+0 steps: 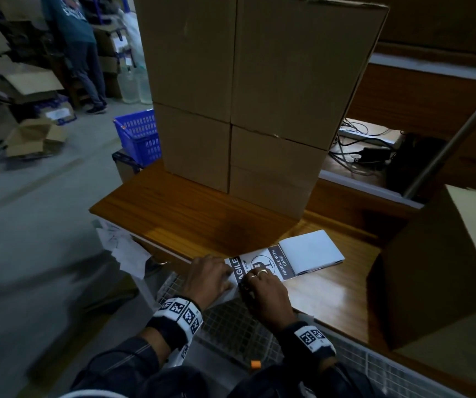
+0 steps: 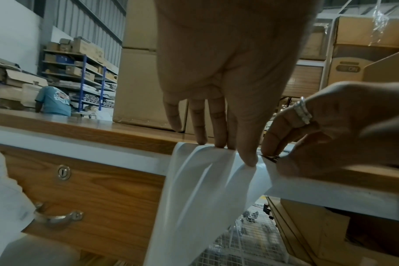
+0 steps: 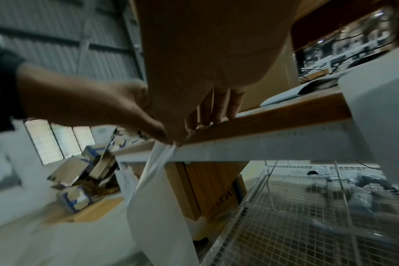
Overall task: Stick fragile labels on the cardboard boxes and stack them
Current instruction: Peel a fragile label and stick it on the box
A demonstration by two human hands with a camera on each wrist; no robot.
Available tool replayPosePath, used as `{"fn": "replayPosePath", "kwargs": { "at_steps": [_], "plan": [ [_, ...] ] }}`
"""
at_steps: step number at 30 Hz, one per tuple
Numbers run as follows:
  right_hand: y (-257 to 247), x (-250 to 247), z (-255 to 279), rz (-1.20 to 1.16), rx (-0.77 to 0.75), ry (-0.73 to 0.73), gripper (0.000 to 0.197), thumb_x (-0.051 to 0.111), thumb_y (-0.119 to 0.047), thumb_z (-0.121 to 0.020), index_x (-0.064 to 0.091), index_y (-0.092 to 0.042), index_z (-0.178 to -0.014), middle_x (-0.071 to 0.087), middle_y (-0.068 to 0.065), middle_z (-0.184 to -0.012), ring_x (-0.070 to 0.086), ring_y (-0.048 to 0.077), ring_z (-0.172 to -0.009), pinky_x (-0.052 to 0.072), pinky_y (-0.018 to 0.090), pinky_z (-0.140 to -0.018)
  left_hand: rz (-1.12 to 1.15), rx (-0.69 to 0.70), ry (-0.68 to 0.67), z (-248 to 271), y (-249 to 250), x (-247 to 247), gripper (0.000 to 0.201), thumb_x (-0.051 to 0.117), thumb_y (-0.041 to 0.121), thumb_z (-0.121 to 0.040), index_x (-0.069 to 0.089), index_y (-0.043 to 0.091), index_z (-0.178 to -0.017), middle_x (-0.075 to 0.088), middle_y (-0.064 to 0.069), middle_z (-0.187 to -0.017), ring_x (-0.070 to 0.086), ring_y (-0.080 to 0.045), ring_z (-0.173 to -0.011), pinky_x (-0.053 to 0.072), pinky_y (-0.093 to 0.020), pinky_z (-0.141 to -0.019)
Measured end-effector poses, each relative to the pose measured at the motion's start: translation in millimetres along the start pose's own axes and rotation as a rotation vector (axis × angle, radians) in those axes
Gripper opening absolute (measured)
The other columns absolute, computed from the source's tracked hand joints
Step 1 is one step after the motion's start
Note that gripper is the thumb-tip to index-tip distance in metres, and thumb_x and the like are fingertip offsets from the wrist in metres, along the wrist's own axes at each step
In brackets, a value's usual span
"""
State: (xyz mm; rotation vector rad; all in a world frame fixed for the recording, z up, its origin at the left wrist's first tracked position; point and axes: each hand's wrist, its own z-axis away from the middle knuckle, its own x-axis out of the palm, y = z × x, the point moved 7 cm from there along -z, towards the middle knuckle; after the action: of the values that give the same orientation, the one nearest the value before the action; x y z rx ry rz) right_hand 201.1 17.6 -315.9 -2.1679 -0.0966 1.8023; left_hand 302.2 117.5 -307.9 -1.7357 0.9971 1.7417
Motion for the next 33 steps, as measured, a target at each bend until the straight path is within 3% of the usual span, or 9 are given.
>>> {"fn": "replayPosePath", "kwargs": {
  "at_steps": [4, 12, 16, 19, 21, 23, 26, 30, 33],
  "plan": [
    [4.0, -5.5, -5.4, -0.059, 0.027, -0.015, 0.008, 0.060, -0.024, -0.096, 0.068, -0.023, -0.094, 0.065, -0.003, -0.096, 0.058, 0.017, -0.092, 0.036, 0.025, -0.068, 0.002, 0.004, 0.012, -0.5, -0.6, -0.4, 0.028, 0.068, 0.046, -0.092, 0.073, 0.031, -0.115, 0.068, 0.009, -0.117, 0.056, -0.013, -0.115, 0.040, -0.035, -0.098],
    [50.3, -33.6, -4.0, -0.508, 0.324, 0.214, 0.017, 0.065, -0.019, -0.098, 0.064, -0.027, -0.083, 0.067, -0.013, -0.081, 0.064, -0.003, -0.078, 0.047, 0.013, -0.067, 0.017, 0.023, 0.028, -1.2, -2.9, -1.6, 0.026, 0.069, 0.041, -0.091, 0.076, 0.027, -0.112, 0.073, 0.004, -0.112, 0.061, -0.016, -0.109, 0.044, -0.037, -0.097],
    [33.0, -24.8, -4.7, -0.418, 0.168, 0.050, 0.005, 0.067, -0.032, -0.098, 0.064, -0.028, -0.097, 0.065, -0.013, -0.093, 0.061, 0.000, -0.085, 0.049, 0.019, -0.072, 0.054, 0.008, 0.054, -2.3, -5.4, -3.9, 0.022, 0.073, 0.039, -0.089, 0.077, 0.028, -0.108, 0.075, 0.008, -0.107, 0.066, -0.013, -0.102, 0.045, -0.036, -0.098],
    [11.0, -1.5, -1.1, -0.096, -0.003, -0.042, 0.030, 0.071, -0.047, -0.089, 0.060, -0.024, -0.107, 0.060, -0.004, -0.106, 0.055, 0.015, -0.094, 0.038, 0.025, -0.070, 0.076, -0.011, 0.054, -3.1, -8.9, -5.2, 0.020, 0.075, 0.038, -0.087, 0.078, 0.029, -0.105, 0.076, 0.009, -0.104, 0.067, -0.011, -0.099, 0.046, -0.037, -0.098],
    [4.0, 7.2, 1.4, 0.018, -0.047, -0.029, 0.038, 0.079, -0.045, -0.080, 0.061, -0.023, -0.106, 0.061, -0.001, -0.107, 0.056, 0.019, -0.092, 0.033, 0.025, -0.068, 0.069, -0.017, 0.054, -3.8, -11.5, -6.3, 0.019, 0.076, 0.039, -0.087, 0.079, 0.029, -0.103, 0.077, 0.009, -0.104, 0.068, -0.011, -0.098, 0.048, -0.037, -0.096],
    [1.0, 7.0, 1.3, 0.029, -0.044, 0.015, 0.026, 0.077, -0.036, -0.084, 0.064, -0.022, -0.102, 0.062, -0.001, -0.103, 0.057, 0.020, -0.089, 0.033, 0.024, -0.067, 0.045, -0.019, 0.055, -4.1, -12.5, -7.2, 0.018, 0.075, 0.039, -0.087, 0.080, 0.030, -0.102, 0.077, 0.010, -0.105, 0.068, -0.011, -0.098, 0.047, -0.035, -0.096],
    [8.5, -3.0, -1.1, -0.097, 0.031, 0.038, 0.006, 0.061, -0.026, -0.098, 0.063, -0.022, -0.101, 0.060, -0.004, -0.101, 0.055, 0.015, -0.093, 0.039, 0.024, -0.070, 0.019, -0.019, 0.060, -3.1, -12.2, -6.8, 0.019, 0.074, 0.040, -0.088, 0.079, 0.031, -0.104, 0.077, 0.010, -0.107, 0.067, -0.011, -0.100, 0.044, -0.034, -0.097],
    [35.9, -20.9, -2.9, -0.510, 0.251, 0.172, 0.007, 0.063, -0.022, -0.099, 0.064, -0.023, -0.092, 0.067, -0.008, -0.087, 0.064, 0.003, -0.081, 0.058, 0.029, -0.070, -0.003, -0.033, 0.048, -3.3, -11.5, -5.4, 0.019, 0.074, 0.039, -0.089, 0.079, 0.031, -0.105, 0.076, 0.011, -0.107, 0.066, -0.010, -0.103, 0.043, -0.034, -0.099],
    [60.7, -38.5, 1.0, -0.688, 0.463, 0.308, 0.009, 0.065, -0.011, -0.097, 0.065, -0.013, -0.088, 0.065, -0.004, -0.081, 0.058, -0.003, -0.072, 0.047, 0.011, -0.064, -0.016, -0.036, 0.022, -5.9, -12.9, -4.3, 0.018, 0.074, 0.039, -0.088, 0.080, 0.033, -0.104, 0.077, 0.011, -0.109, 0.067, -0.011, -0.104, 0.045, -0.035, -0.099]
  ]
}}
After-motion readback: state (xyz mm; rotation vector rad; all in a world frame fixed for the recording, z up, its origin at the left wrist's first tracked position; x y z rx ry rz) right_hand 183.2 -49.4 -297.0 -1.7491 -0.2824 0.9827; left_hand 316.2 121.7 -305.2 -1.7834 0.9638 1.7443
